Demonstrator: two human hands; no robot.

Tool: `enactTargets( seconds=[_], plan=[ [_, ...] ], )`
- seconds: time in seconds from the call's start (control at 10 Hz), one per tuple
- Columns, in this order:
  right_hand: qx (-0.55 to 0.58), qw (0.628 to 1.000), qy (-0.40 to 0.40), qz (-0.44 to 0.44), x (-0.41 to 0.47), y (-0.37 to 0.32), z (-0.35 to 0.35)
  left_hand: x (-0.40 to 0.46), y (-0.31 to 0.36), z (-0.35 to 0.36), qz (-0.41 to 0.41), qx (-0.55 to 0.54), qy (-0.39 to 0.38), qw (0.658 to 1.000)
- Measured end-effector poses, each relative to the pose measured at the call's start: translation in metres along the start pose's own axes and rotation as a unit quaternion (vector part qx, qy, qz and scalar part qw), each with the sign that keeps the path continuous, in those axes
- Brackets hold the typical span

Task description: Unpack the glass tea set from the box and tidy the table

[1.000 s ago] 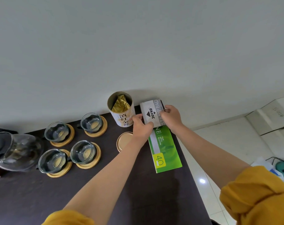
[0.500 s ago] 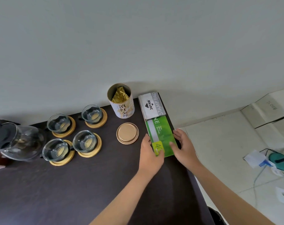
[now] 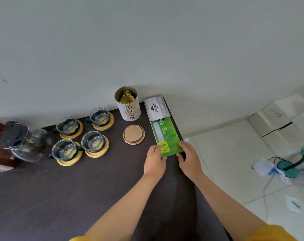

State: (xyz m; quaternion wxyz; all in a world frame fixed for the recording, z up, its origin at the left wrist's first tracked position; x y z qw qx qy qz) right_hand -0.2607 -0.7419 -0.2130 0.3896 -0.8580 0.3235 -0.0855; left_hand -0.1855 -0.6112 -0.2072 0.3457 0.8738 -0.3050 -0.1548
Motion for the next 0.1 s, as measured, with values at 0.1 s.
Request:
enactTargets(
  seconds=[0.1],
  plan=[
    [-0.002,1.000,-0.027,0.005,-0.0023,-0.0076,-0.0040,-0.0183,-0.0047,-0.0020,0.034,0.039,-0.039,0.998]
  ],
)
Point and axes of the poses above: each hand's wrist, its own x-axis towards the middle knuckle, its own z-axis out of the palm, y = z × x, the point moved 9 cm from there along x, towards the middle knuckle, and after that the axes turned 9 degrees about z, right-handed, at the moved point
